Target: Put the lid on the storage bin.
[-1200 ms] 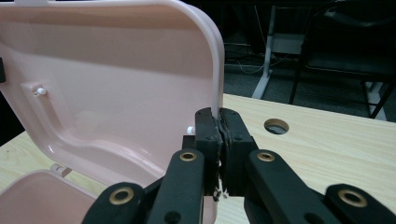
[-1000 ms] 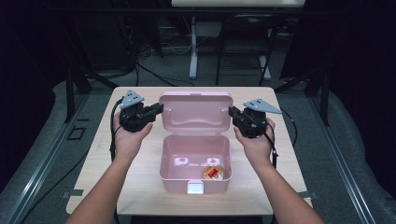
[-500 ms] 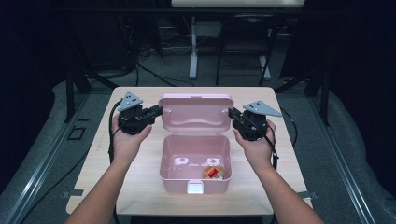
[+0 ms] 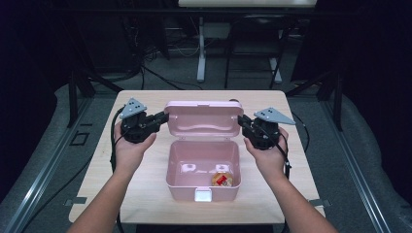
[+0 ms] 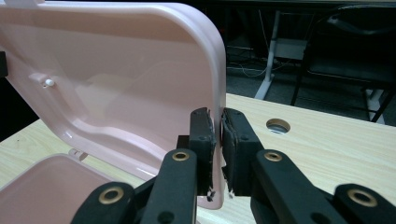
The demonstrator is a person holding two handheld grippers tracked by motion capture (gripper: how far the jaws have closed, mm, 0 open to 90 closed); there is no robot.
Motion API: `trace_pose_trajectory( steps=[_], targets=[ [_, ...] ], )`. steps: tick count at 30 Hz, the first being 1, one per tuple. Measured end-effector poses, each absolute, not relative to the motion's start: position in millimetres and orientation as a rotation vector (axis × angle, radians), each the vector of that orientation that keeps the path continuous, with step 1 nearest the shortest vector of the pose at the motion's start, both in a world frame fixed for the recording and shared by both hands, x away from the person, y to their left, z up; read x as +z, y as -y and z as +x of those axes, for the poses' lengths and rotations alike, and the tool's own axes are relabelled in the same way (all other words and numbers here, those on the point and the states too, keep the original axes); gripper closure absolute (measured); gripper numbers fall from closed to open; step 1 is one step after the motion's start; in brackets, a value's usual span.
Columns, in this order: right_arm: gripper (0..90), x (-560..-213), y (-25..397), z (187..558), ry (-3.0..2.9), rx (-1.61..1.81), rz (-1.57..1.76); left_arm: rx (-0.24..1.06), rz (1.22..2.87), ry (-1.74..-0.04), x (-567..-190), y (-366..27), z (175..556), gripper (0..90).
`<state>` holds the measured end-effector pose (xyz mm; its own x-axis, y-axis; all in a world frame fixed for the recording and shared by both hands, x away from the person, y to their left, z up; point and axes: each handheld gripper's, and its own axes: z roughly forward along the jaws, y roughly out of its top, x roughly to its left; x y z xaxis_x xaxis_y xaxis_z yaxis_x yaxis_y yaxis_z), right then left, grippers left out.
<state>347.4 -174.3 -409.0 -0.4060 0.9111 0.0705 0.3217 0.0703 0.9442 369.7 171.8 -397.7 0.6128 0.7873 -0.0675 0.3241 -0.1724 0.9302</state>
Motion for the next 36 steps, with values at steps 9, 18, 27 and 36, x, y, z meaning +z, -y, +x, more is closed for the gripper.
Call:
trace_pose_trajectory(
  steps=[9, 18, 27, 36],
  targets=[
    [81.0, -408, 175, 341, -1.801, 1.345, 1.211, 0.525, 1.769, -0.904, -396, -173, 362, 81.0],
    [80.7, -408, 175, 331, -1.806, 1.347, 1.183, 0.51, 1.769, -0.892, -394, -174, 355, 79.4],
    [80.0, -408, 177, 324, -1.809, 1.359, 1.17, 0.497, 1.789, -0.887, -392, -174, 348, 77.8],
    [80.0, -409, 177, 318, -1.809, 1.372, 1.157, 0.484, 1.776, -0.873, -393, -176, 342, 75.2]
  ],
)
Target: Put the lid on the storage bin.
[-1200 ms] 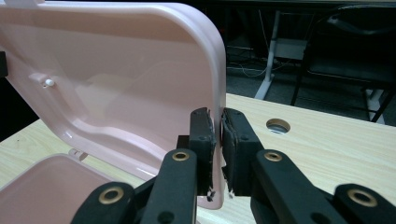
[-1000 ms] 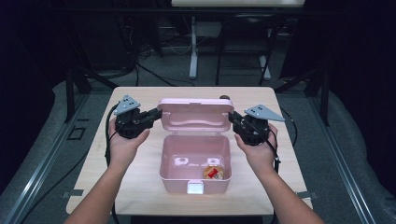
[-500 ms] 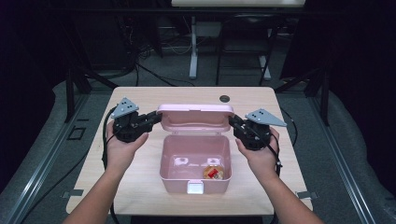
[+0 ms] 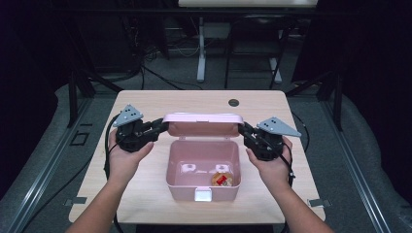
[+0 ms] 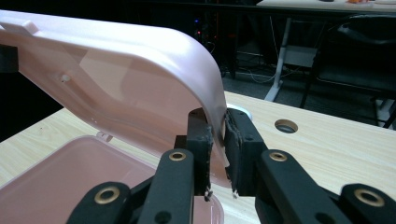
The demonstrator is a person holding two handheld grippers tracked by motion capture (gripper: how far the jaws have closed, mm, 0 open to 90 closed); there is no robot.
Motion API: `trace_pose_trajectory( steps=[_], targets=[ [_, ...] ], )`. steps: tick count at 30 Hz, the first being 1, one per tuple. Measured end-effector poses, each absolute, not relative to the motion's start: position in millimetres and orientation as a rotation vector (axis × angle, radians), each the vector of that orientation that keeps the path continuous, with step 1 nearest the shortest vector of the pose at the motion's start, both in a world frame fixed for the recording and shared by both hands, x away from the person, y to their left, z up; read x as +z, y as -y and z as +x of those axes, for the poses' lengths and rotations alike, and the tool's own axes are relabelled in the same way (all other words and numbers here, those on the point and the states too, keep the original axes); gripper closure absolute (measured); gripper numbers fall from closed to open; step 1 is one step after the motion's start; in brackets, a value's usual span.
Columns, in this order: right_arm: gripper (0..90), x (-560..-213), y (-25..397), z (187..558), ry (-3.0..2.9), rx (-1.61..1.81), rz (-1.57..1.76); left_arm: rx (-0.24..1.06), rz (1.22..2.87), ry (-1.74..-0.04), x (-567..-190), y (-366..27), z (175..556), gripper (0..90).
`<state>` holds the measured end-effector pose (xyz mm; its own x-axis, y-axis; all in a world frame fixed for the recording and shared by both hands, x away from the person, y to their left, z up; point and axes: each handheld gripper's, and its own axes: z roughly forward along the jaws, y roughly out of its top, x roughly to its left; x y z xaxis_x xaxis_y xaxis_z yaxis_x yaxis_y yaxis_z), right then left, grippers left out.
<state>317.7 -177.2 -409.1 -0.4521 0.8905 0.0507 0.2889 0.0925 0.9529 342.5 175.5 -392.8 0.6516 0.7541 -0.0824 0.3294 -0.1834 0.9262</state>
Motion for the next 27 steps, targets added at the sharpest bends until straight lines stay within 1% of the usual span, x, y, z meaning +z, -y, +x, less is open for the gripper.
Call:
trace_pose_trajectory(
  steps=[20, 23, 27],
  targets=[
    [78.6, -415, 181, 309, -1.812, 1.406, 1.152, 0.469, 1.789, -0.853, -390, -185, 320, 74.9],
    [78.4, -417, 181, 308, -1.811, 1.41, 1.151, 0.465, 1.789, -0.853, -392, -188, 316, 76.2],
    [78.1, -418, 181, 306, -1.81, 1.418, 1.151, 0.454, 1.794, -0.851, -396, -191, 313, 81.1]
  ],
)
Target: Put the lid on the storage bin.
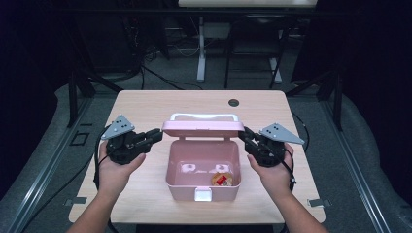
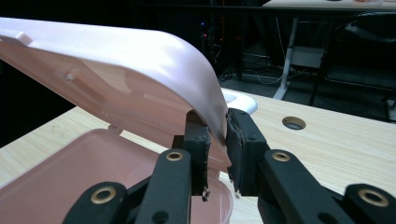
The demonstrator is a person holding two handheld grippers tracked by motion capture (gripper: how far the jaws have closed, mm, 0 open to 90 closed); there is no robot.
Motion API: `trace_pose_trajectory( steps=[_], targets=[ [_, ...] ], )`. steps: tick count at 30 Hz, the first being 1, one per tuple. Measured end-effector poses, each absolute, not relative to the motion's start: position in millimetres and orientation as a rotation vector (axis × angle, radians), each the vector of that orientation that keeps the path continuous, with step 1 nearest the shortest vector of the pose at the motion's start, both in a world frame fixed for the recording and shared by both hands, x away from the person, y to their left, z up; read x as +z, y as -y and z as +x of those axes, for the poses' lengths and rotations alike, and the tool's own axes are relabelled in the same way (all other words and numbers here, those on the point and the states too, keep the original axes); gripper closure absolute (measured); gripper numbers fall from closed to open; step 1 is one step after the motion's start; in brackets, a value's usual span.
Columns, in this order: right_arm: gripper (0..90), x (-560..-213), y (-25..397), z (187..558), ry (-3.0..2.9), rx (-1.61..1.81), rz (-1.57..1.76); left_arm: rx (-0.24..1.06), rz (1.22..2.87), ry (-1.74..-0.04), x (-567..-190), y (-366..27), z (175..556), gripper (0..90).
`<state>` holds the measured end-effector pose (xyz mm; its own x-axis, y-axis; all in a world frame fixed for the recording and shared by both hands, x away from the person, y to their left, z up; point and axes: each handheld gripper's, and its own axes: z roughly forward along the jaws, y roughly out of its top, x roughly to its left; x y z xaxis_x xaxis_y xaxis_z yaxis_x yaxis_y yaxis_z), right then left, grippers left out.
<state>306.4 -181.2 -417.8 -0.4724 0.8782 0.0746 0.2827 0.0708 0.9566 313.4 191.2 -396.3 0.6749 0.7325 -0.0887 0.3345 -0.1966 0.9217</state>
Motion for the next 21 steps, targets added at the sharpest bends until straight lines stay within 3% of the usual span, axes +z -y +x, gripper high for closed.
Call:
trace_pose_trajectory(
  steps=[5, 21],
  targets=[
    [77.9, -419, 181, 305, -1.808, 1.42, 1.147, 0.446, 1.802, -0.838, -398, -191, 311, 86.7],
    [76.7, -432, 184, 297, -1.832, 1.432, 1.158, 0.42, 1.804, -0.807, -403, -183, 303, 88.6]
  ],
)
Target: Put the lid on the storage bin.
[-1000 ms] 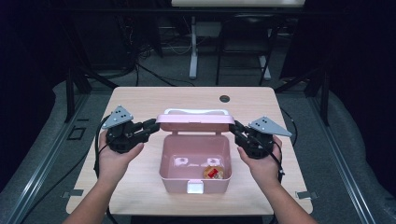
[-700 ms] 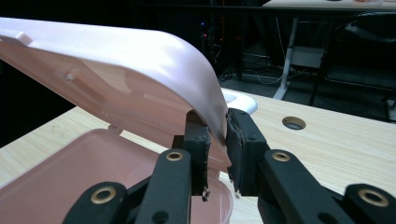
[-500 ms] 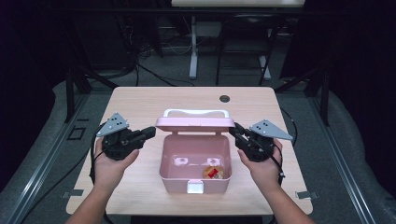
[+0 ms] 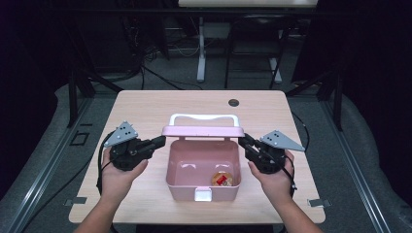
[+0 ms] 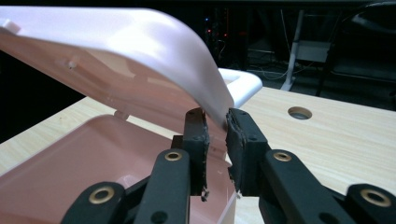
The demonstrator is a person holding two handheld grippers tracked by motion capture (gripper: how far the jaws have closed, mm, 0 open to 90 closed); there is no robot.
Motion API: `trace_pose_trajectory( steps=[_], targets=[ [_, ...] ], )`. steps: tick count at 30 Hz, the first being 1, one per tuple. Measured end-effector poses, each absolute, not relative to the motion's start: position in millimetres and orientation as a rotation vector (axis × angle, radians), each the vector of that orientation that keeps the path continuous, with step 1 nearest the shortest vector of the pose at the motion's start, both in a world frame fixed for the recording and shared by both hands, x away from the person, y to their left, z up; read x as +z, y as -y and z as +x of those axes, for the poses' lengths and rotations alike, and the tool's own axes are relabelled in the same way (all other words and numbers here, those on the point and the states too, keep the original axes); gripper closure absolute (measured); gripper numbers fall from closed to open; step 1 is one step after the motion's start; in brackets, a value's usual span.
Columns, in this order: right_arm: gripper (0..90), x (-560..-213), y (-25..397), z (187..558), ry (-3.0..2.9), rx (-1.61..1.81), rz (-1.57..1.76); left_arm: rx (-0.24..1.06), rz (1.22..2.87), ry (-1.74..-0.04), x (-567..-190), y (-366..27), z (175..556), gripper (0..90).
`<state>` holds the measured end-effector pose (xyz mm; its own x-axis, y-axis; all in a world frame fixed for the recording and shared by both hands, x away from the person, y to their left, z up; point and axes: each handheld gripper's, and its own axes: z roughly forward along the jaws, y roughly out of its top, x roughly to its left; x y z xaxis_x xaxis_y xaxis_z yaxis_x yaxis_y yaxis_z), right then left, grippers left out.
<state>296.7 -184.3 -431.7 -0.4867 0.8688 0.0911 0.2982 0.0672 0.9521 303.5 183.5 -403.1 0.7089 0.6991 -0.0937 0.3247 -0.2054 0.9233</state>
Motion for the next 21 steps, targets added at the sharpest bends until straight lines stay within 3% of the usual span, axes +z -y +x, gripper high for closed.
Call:
trace_pose_trajectory(
  steps=[21],
  targets=[
    [75.6, -450, 200, 291, -1.833, 1.437, 1.234, 0.405, 1.81, -0.799, -407, -181, 296, 89.5]
  ],
)
